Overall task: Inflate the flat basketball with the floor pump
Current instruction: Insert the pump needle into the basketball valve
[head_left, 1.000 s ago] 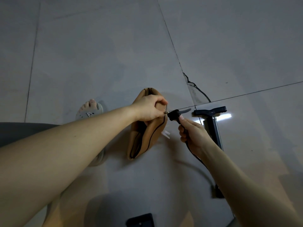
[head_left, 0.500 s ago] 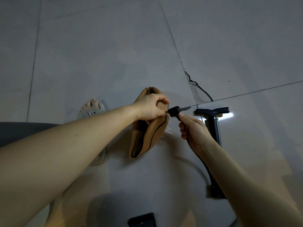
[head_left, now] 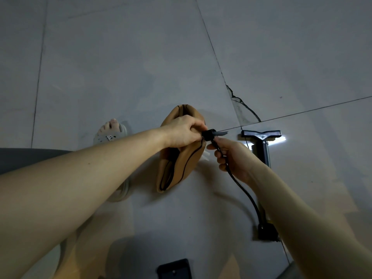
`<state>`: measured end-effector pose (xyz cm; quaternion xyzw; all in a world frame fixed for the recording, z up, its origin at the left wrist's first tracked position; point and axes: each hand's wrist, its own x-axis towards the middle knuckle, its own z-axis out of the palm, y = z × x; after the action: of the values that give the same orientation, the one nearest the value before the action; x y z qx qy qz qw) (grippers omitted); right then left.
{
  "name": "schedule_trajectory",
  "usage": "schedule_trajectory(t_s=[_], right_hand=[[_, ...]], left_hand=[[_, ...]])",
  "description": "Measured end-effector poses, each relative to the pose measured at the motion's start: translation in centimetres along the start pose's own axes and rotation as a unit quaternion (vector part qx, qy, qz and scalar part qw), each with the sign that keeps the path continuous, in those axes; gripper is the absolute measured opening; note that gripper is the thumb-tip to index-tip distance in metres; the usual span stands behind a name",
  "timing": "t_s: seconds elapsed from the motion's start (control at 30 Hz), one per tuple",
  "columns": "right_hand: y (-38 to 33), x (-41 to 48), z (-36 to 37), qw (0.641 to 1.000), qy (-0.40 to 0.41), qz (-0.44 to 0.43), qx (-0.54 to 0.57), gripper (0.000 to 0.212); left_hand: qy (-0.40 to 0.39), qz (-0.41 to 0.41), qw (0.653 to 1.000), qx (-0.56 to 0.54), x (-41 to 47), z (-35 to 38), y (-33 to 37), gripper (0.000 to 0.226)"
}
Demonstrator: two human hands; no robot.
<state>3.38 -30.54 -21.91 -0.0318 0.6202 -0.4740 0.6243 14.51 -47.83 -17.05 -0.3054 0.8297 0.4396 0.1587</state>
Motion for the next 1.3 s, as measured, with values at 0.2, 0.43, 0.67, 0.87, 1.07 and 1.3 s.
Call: schedule_trajectory(t_s=[0.2,0.43,0.67,0.87,1.07,1.3], right_hand=[[-0.6,0.2,0.6,0.999,-0.038,0.009,0.010,0.035],[-0.5,0.4,1.1,0.999,-0.046,-0.007,-0.001,0.037],[-0.2,0.8,1.3,0.999,-0.042,-0.021,0.003,0.038],[-1.0,0.2,0.1,0.995,-0.098,-0.014,-0.013,0.063],[-1.6,0.4,-0.1,0.993,-0.115,0.012,-0.013,0.085],[-2.4,0.9,-0.3,0.988,-0.136,0.048,0.052,0.066]], left_hand=[[0.033,-0.038,0.998,-0.028,0.9,0.1,0.0,0.044],[0.082,-0.049,0.995,0.024,1.7,0.6,-0.4,0.034],[0.108,-0.058,0.992,-0.009,2.2,0.3,-0.4,0.039],[0.111,-0.044,0.992,-0.034,2.4,0.3,-0.3,0.039],[0.116,-0.041,0.992,-0.026,2.6,0.4,-0.3,0.043],[0.084,-0.006,0.995,-0.055,3.1,-0.4,-2.1,0.031]])
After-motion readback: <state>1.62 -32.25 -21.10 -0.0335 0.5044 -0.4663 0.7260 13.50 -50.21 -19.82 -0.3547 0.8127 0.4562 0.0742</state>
